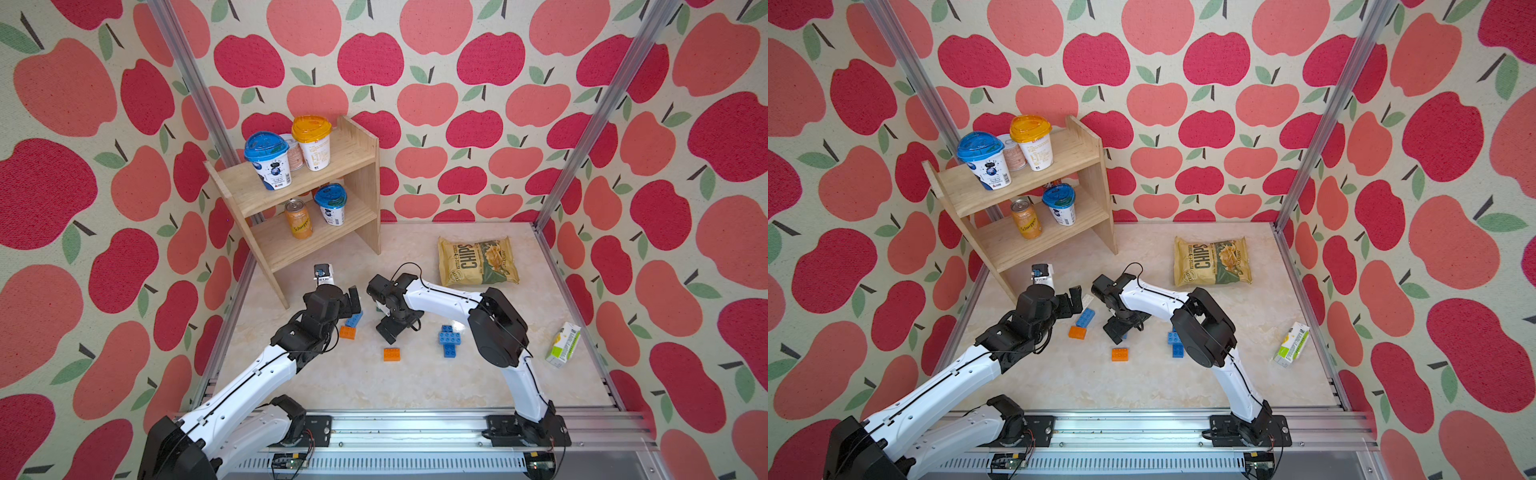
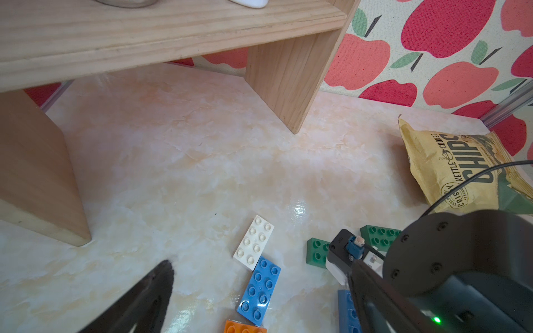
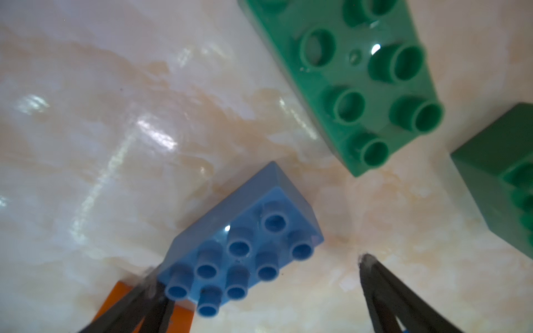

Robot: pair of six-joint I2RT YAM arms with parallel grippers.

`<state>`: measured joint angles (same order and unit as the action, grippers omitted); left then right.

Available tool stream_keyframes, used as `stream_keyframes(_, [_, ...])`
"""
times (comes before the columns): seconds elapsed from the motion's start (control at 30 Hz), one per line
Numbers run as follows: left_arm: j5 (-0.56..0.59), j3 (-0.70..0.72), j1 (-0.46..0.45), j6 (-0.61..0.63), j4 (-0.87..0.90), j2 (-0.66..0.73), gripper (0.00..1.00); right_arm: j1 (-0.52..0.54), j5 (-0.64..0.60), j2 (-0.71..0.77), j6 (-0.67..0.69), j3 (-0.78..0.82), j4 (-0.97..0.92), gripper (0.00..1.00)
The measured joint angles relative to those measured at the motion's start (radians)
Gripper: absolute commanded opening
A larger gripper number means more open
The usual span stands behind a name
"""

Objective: Assemble a rectangle with lego
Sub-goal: Pick up the lego brick from the center of the board.

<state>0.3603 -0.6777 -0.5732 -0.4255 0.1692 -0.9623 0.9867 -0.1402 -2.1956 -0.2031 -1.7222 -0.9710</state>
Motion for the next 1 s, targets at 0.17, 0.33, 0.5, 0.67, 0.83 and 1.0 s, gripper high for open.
stream_keyframes(0.17, [-0.002,0.000,0.005,0.000,0.000,0.000,0.97,-0.029,-0.003,-0.024,-0.019,-0.039,-0.008,0.96])
stream_keyframes(0.33, [-0.003,0.000,0.010,0.000,0.000,0.000,0.97,-0.047,0.001,-0.056,-0.040,-0.089,-0.014,0.91])
stream_keyframes(0.5, [-0.009,0.000,0.010,0.000,0.000,0.000,0.97,-0.051,0.019,-0.066,-0.062,-0.105,-0.013,0.84])
stream_keyframes(0.67, [-0.009,0.000,0.011,0.000,0.000,0.000,0.97,-0.051,0.035,-0.066,-0.093,-0.104,-0.014,0.81])
stream_keyframes(0.83, [-0.010,0.000,0.011,0.000,0.000,0.000,0.97,-0.045,0.054,-0.062,-0.136,-0.091,-0.009,0.53])
stream_keyframes(1.0, [-0.010,0.000,0.011,0.000,0.000,0.000,0.97,-0.033,0.045,-0.053,-0.170,-0.078,-0.005,0.43])
